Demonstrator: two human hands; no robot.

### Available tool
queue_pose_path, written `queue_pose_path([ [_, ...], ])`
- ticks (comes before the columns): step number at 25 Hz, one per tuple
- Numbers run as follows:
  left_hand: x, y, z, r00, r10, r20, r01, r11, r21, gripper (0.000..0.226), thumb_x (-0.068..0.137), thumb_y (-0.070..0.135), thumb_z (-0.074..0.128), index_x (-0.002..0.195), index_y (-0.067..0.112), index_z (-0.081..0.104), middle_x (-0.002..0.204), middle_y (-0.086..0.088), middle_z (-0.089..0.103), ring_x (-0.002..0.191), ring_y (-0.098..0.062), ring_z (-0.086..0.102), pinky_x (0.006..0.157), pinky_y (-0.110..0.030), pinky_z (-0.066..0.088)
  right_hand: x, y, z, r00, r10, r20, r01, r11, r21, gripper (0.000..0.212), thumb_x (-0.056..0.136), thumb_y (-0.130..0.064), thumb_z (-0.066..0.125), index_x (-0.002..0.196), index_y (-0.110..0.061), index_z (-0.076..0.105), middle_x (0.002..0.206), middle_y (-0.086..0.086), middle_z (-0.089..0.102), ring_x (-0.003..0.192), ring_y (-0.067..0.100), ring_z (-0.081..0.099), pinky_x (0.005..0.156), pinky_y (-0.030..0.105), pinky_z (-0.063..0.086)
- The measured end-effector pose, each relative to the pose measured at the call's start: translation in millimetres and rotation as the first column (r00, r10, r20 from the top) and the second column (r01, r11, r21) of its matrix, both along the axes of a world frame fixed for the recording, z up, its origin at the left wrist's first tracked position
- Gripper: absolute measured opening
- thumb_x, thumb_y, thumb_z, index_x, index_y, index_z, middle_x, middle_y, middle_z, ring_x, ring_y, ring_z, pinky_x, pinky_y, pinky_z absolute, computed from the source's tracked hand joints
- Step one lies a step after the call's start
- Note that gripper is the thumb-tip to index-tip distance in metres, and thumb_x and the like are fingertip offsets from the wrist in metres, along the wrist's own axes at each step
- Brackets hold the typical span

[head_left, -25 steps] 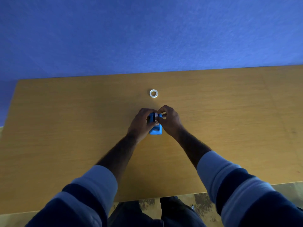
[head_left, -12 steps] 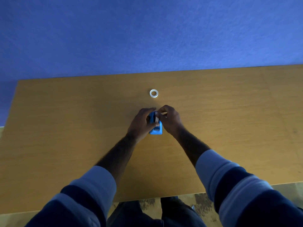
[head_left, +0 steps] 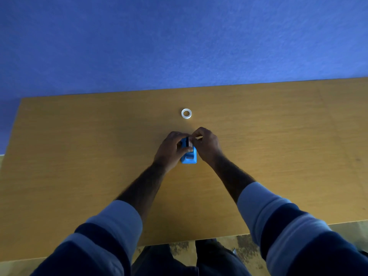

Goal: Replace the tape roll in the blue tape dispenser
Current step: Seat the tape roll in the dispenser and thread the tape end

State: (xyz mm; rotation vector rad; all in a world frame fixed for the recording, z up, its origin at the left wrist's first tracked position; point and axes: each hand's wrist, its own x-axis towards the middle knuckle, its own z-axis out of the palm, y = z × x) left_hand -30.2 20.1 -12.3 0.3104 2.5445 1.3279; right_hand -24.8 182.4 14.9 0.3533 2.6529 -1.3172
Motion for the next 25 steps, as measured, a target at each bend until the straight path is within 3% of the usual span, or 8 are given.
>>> queue_pose_path([
  [6,-0.5,0.7,3.3,1.000,-0.013,0.006,0.013,1.000,-0.019,0.040,0.088,0.024,0.075,0.127,0.021,0.067,0.120,0.003,0.060,0.108,-0.009,0.058,0.094,-0.033,0.053,14.6,-2.0,4.1,0.988,0.066,-0.141,-0.047,0.990,0.132,0.013,0.094,-0.018,0.067,0.099,-0.006,0.067,0.104,0.009,0.066,0.086,0.021,0.067,0.069,0.034,0.057],
  [10,-1.0,1.2,6.0,1.000,-0.014,0.019,0.014,1.000,-0.013,0.038,0.087,0.024,0.074,0.125,0.023,0.069,0.118,0.002,0.059,0.107,-0.011,0.059,0.093,-0.031,0.051,-1.8,-2.3,11.7,0.986,0.124,-0.113,-0.094,0.966,0.242,0.011,0.093,-0.017,0.064,0.095,-0.007,0.067,0.096,0.007,0.065,0.080,0.023,0.063,0.066,0.035,0.053],
  [13,-1.2,1.3,4.9,1.000,-0.016,0.019,0.017,0.999,-0.033,0.039,0.086,0.025,0.074,0.125,0.023,0.069,0.118,0.003,0.059,0.107,-0.010,0.059,0.094,-0.030,0.049,-13.4,1.1,14.8,0.988,0.147,-0.054,-0.129,0.960,0.248,0.012,0.092,-0.019,0.064,0.093,-0.008,0.067,0.094,0.007,0.065,0.081,0.025,0.062,0.065,0.032,0.047],
  [17,-1.4,1.4,4.5,1.000,-0.024,0.019,0.025,0.999,-0.038,0.038,0.087,0.024,0.073,0.124,0.027,0.068,0.118,0.005,0.058,0.105,-0.008,0.058,0.091,-0.029,0.049,2.9,0.8,12.0,0.978,0.169,-0.119,-0.134,0.957,0.258,0.014,0.095,-0.020,0.064,0.096,-0.006,0.068,0.096,0.007,0.065,0.079,0.022,0.063,0.064,0.034,0.052],
  [22,-1.7,2.2,4.1,1.000,-0.014,0.005,0.014,0.998,-0.067,0.046,0.086,0.028,0.077,0.130,0.023,0.065,0.123,0.002,0.060,0.109,-0.009,0.058,0.095,-0.034,0.052,12.4,-2.2,9.5,0.983,0.104,-0.151,-0.068,0.972,0.225,0.014,0.095,-0.020,0.063,0.092,-0.007,0.067,0.094,0.007,0.063,0.074,0.021,0.058,0.061,0.027,0.041],
  [25,1.0,0.6,4.8,1.000,-0.010,0.016,0.011,0.998,-0.060,0.060,0.079,0.032,0.083,0.134,0.026,0.061,0.126,0.005,0.060,0.111,-0.007,0.058,0.094,-0.029,0.050,5.7,-2.9,11.5,0.988,0.100,-0.117,-0.072,0.972,0.223,0.011,0.094,-0.017,0.063,0.091,-0.007,0.067,0.091,0.005,0.061,0.070,0.017,0.053,0.054,0.021,0.032],
])
